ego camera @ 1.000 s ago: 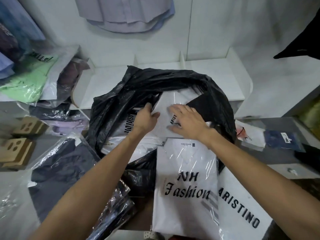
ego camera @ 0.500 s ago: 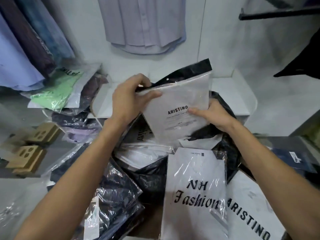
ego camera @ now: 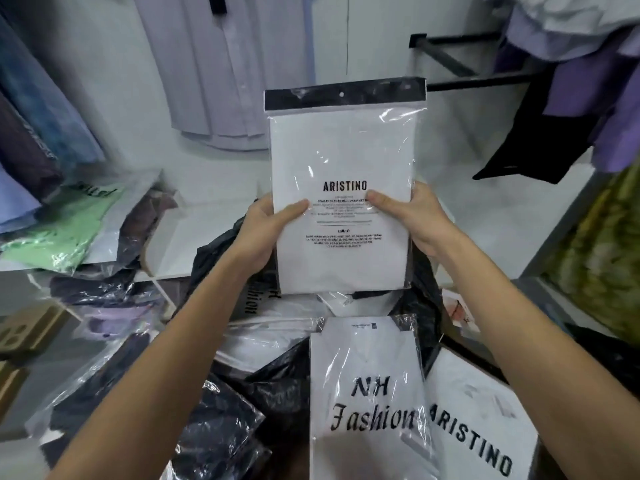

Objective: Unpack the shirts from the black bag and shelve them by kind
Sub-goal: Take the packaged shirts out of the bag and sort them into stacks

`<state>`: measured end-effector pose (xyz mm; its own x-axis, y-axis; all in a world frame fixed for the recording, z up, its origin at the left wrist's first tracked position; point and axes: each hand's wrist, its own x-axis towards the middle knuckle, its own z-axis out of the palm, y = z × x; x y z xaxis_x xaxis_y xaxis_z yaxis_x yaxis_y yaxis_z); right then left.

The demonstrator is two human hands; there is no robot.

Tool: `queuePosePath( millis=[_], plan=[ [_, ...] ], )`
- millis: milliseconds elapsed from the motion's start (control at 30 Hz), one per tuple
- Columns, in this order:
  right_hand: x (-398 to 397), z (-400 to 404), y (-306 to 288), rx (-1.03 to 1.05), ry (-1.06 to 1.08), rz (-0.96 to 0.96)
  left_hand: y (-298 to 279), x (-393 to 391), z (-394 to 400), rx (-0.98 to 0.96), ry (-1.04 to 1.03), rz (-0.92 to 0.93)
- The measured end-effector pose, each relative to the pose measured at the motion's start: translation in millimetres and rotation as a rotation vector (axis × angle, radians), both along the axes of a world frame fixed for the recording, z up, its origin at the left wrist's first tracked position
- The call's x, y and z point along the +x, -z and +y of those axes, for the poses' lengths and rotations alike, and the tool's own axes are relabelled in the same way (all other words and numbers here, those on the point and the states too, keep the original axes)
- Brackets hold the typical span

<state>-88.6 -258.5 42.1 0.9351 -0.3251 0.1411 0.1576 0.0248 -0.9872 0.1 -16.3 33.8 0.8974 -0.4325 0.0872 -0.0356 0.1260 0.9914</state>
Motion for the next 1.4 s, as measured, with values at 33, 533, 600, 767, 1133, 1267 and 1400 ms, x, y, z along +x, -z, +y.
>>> queuePosePath(
  millis=[33,533,600,767,1133,1267,1400],
  plan=[
    [-2,-3,0,-0.002,-0.003,0.015,-3,1,-1,-0.003,0.015,-0.014],
    [-18,-43,-91,-0.493,0.255,-0.156,-24,4,7,0.096,0.022,-0.264],
    [-20,-40,-103,-0.628,0.236,-0.190,-29,6,10,0.155,0.095,-0.281],
    [-22,-8,-129,-0.964,-0.182,0.216,-22,-6,1,0.252,0.193,-0.327],
    [-32,-56,-70,-0.150,0.081,0.022,-21,40,64,0.365,0.137,0.022],
    [-26,-49,-39,0.153,0.146,-0.031,-24,35,42,0.261,0.172,-0.022],
    [-20,-43,-12,0.259,0.094,-0.002,-48,46,28,0.209,-0.019,-0.148]
  ],
)
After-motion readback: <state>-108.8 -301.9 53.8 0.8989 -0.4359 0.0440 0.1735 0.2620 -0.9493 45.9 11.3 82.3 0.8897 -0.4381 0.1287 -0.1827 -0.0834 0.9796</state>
